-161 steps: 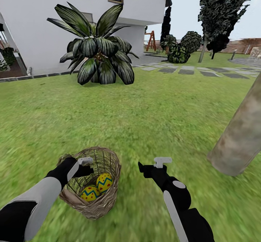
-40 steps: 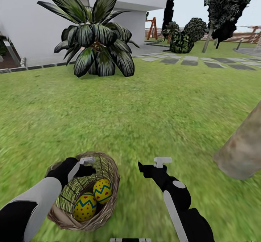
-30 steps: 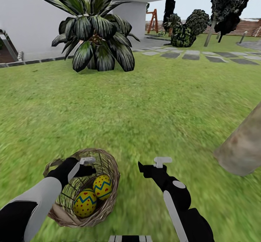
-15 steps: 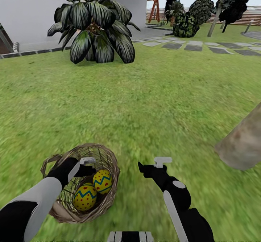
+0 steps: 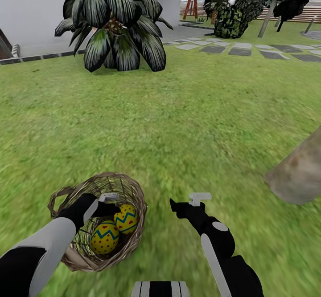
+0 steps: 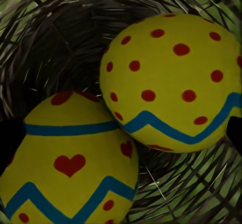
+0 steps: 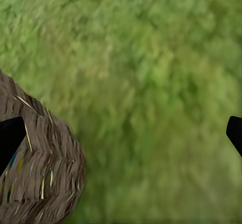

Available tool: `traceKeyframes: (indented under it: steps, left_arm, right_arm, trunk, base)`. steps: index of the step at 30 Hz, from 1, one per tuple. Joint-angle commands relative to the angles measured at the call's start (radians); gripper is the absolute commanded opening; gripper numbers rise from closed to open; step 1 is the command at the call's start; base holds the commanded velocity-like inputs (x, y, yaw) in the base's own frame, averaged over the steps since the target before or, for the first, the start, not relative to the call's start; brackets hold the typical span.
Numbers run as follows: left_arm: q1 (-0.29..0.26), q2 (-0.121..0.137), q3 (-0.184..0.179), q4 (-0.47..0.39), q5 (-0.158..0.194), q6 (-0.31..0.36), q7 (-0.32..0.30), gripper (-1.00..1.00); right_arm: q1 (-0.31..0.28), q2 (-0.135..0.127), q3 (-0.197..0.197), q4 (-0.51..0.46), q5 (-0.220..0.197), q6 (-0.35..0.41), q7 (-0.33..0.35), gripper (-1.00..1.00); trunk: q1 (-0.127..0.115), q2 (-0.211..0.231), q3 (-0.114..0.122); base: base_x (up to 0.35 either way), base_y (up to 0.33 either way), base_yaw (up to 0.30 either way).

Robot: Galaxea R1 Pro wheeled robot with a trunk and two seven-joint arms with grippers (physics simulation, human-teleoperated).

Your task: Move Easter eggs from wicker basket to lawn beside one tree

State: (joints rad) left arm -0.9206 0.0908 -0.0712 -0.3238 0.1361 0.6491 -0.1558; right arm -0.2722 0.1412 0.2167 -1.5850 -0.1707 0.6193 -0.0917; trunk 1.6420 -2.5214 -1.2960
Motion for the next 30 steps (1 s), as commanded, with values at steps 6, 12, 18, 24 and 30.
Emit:
traceKeyframes:
  steps: [6,12,18,24,30]
  left_arm:
    - [0.0,0.001,-0.037,-0.001,0.012,0.003,-0.007,1.0]
    - [0.0,0.001,-0.041,-0.003,0.013,-0.008,-0.01,1.0]
    - [0.0,0.001,-0.05,-0.003,0.011,-0.026,-0.013,1.0]
    - [0.0,0.001,-0.083,-0.01,0.012,-0.031,-0.013,1.0]
    - [0.0,0.001,-0.09,-0.013,0.013,-0.033,-0.013,1.0]
  right_arm:
    - [0.0,0.0,0.001,-0.001,-0.01,0.004,-0.01,1.0]
    - [-0.001,0.0,0.001,-0.001,-0.01,0.004,-0.01,1.0]
    - [-0.001,0.0,0.001,-0.001,-0.01,0.004,-0.01,1.0]
    - [-0.001,0.0,0.001,-0.001,-0.01,0.005,-0.01,1.0]
    - [0.0,0.0,0.001,-0.001,-0.01,0.004,-0.01,1.0]
  trunk:
    - [0.0,0.0,-0.001]
    - [0.0,0.0,-0.001]
    - [0.0,0.0,-0.001]
    - [0.0,0.0,-0.001]
    - [0.0,-0.001,-0.005]
  base:
    - [0.0,0.0,0.0]
    - [0.0,0.0,0.0]
    - [0.0,0.0,0.0]
    - [0.0,0.0,0.0]
    - [0.0,0.0,0.0]
